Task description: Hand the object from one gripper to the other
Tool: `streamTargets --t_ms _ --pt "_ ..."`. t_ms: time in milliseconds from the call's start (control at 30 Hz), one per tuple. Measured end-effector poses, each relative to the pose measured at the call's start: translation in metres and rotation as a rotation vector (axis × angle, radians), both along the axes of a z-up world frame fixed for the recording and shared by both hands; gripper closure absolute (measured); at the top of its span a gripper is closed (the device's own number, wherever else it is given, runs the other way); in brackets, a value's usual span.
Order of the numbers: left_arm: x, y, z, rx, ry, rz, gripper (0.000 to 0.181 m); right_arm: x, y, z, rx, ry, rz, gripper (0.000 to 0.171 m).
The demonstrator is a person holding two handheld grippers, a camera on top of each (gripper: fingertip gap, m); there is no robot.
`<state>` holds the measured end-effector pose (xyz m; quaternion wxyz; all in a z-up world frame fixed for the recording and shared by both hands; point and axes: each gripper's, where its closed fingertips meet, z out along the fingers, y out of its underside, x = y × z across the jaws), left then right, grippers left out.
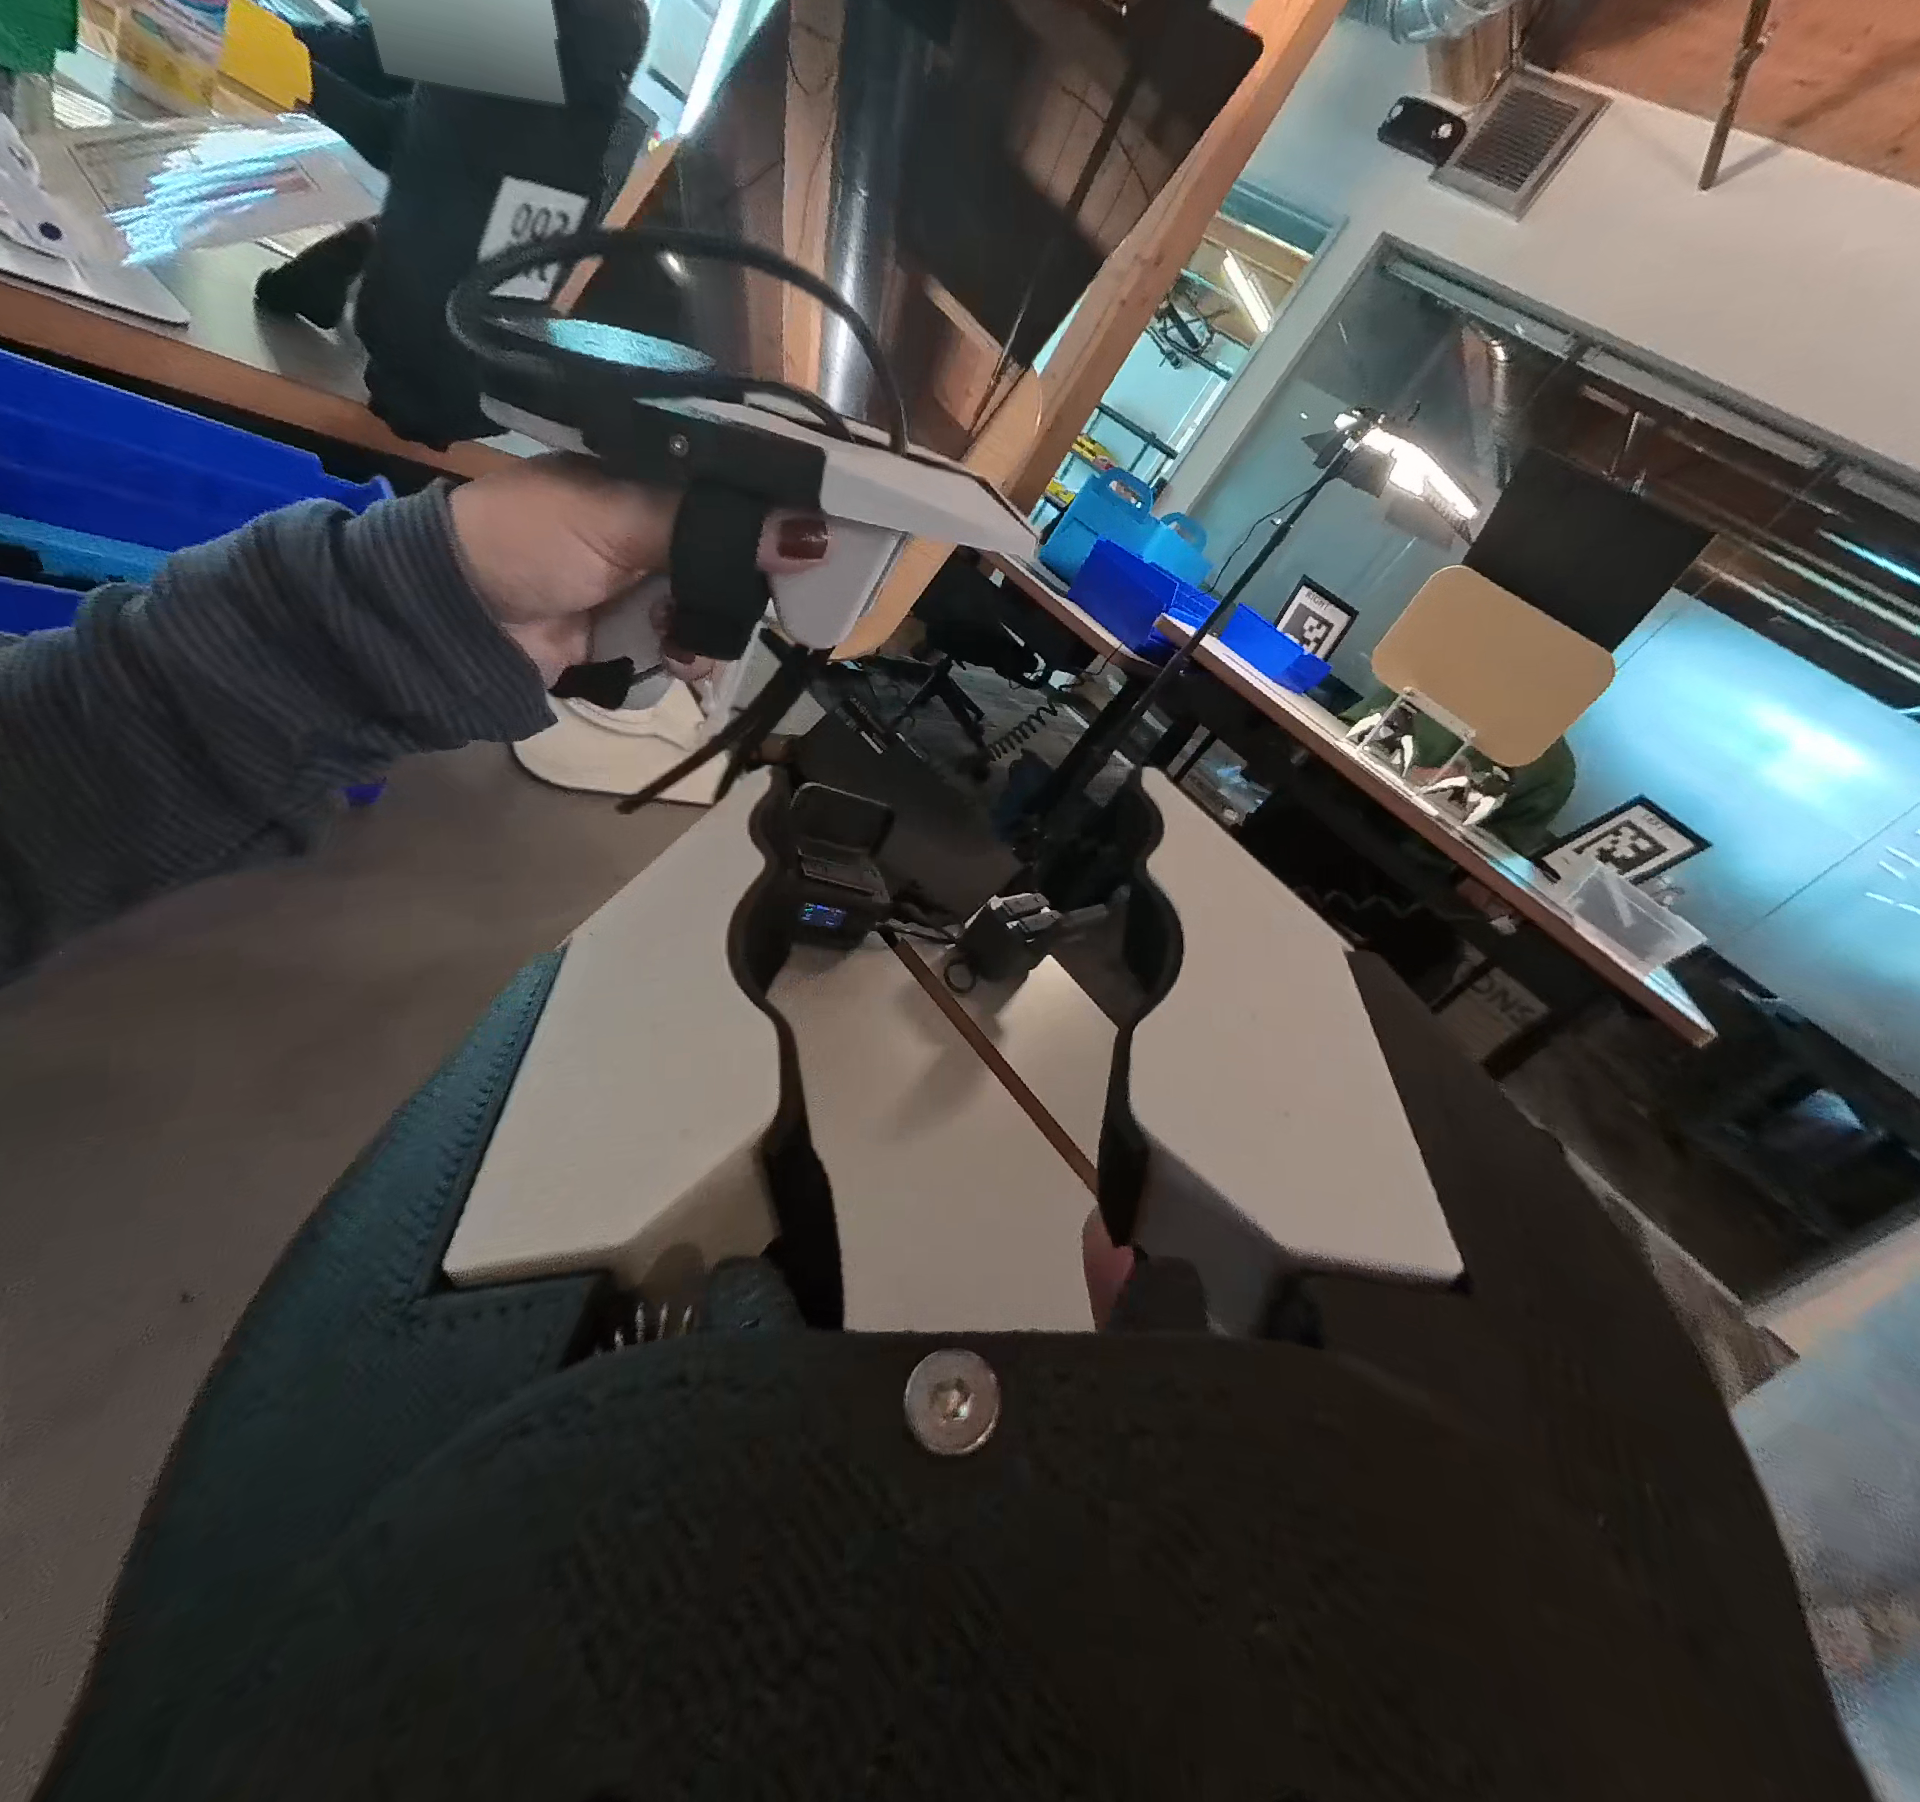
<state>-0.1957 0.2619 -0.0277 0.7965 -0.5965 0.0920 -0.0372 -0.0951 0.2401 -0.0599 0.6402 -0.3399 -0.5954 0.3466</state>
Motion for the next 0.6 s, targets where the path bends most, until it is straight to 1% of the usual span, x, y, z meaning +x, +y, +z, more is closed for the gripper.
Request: streamTargets --t_ms 133,300,433,567,600 --pt "0.025 -0.004 0.007 0.054 0.035 -0.106 0.181 -0.016 0.004 -0.011 -0.069 -0.046 0.022 0.102" --pt "0.053 -0.011 0.015 0.108 0.052 -0.214 0.181 -0.048 -0.001 -0.045 -0.161 -0.195 0.097 0.1" --pt "0.07 -0.016 0.018 0.142 0.065 -0.289 0.181 -0.071 -0.011 -0.07 -0.194 -0.292 0.166 0.111" --pt "0.084 -0.024 0.022 0.168 0.051 -0.38 0.181 -0.083 -0.028 -0.083 -0.187 -0.344 0.252 0.123" --pt "0.086 -0.025 0.023 0.173 0.042 -0.397 0.181 -0.084 -0.032 -0.084 -0.181 -0.352 0.269 0.132"
